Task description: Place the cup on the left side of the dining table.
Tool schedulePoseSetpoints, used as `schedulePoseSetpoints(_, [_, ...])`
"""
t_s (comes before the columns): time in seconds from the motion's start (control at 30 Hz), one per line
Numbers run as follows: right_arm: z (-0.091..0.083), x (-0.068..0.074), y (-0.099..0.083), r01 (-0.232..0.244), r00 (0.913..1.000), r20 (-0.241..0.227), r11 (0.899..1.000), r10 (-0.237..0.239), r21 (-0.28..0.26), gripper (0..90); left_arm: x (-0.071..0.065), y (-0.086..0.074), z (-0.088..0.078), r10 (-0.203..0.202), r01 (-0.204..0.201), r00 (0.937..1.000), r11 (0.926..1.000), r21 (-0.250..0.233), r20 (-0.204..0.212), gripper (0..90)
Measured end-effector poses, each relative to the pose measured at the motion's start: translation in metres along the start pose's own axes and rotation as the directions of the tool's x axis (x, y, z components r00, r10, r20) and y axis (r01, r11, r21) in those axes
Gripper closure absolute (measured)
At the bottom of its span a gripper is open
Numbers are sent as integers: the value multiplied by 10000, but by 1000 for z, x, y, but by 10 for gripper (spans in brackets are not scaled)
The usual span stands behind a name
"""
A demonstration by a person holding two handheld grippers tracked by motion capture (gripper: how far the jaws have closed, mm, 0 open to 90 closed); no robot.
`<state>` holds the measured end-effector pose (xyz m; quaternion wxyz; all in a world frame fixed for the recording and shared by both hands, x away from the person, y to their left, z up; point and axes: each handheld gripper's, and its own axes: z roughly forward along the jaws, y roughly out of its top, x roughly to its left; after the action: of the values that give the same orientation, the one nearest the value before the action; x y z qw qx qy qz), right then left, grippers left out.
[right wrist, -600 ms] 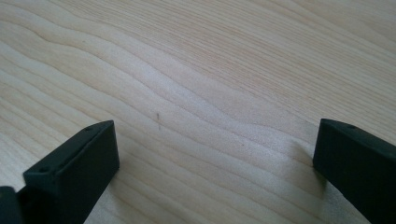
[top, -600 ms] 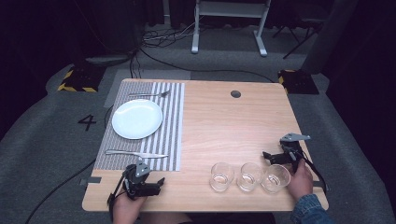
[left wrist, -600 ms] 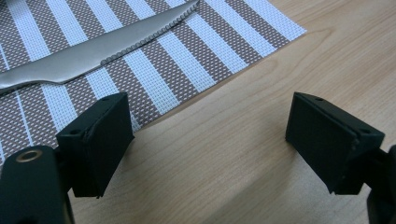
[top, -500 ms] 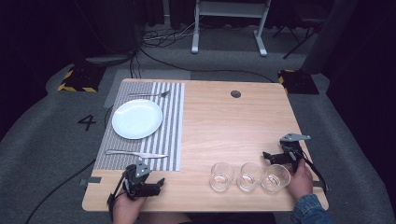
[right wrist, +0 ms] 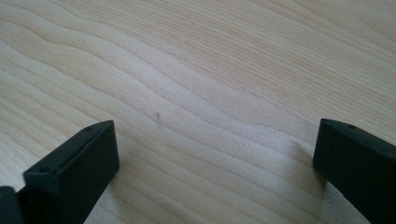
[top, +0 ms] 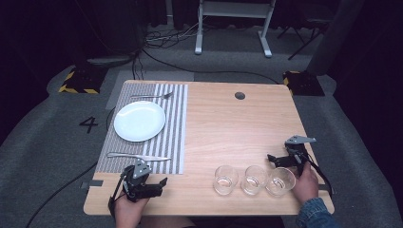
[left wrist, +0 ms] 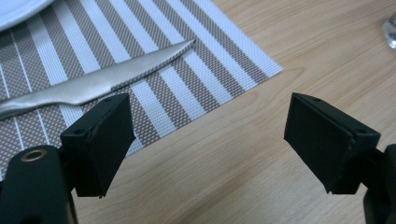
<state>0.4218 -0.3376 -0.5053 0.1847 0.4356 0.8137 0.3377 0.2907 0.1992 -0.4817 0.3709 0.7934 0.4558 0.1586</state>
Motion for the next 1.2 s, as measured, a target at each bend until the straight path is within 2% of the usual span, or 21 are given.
schedulePoseSetpoints(0.17, [0, 0, 0, 2, 10000, 0, 10000, -2, 1, 4, -5, 12, -10, 0, 9, 9997, 9994, -354, 257, 162])
schedulePoseSetpoints(0.3, [0, 0, 0, -1, 10000, 0, 10000, 1, 1, 4, -11, 19, -17, -139, 193, 9968, 9974, -689, 785, 164])
schedulePoseSetpoints(0.53, [0, 0, 0, -1, 10000, -1, 10000, 1, 1, 4, -25, 32, -23, 456, -420, 9984, 9938, -1034, 330, 165])
schedulePoseSetpoints(0.7, [0, 0, 0, 0, 10000, 0, 10000, 0, 1, 4, -31, 40, -26, 589, -545, 9978, 9902, -1288, 307, 167])
schedulePoseSetpoints(0.9, [0, 0, 0, -2, 10000, -1, 10000, 2, 1, 4, -38, 51, -24, 614, -543, 9965, 9911, -1212, 563, 173])
schedulePoseSetpoints(0.97, [0, 0, 0, -3, 10000, 0, 10000, 3, 0, 4, -42, 55, -22, 674, -578, 9951, 9903, -1262, 729, 173])
schedulePoseSetpoints(1.07, [0, 0, 0, -4, 10000, -1, 10000, 4, 1, 4, -49, 61, -19, 990, -822, 9883, 9865, -1415, 1159, 167])
schedulePoseSetpoints(1.1, [0, 0, 0, -4, 10000, -1, 10000, 4, 1, 4, -49, 61, -19, 990, -822, 9883, 9865, -1415, 1159, 164])
schedulePoseSetpoints(1.13, [0, 0, 0, 3, 10000, -2, 10000, -3, 1, 4, -54, 65, -17, 1164, -967, 9846, 9841, -1486, 1301, 161])
schedulePoseSetpoints(1.2, [0, 0, 0, -5, 10000, 1, 10000, 5, 0, 4, -57, 68, -16, 1258, -1038, 9820, 9827, -1533, 1411, 161])
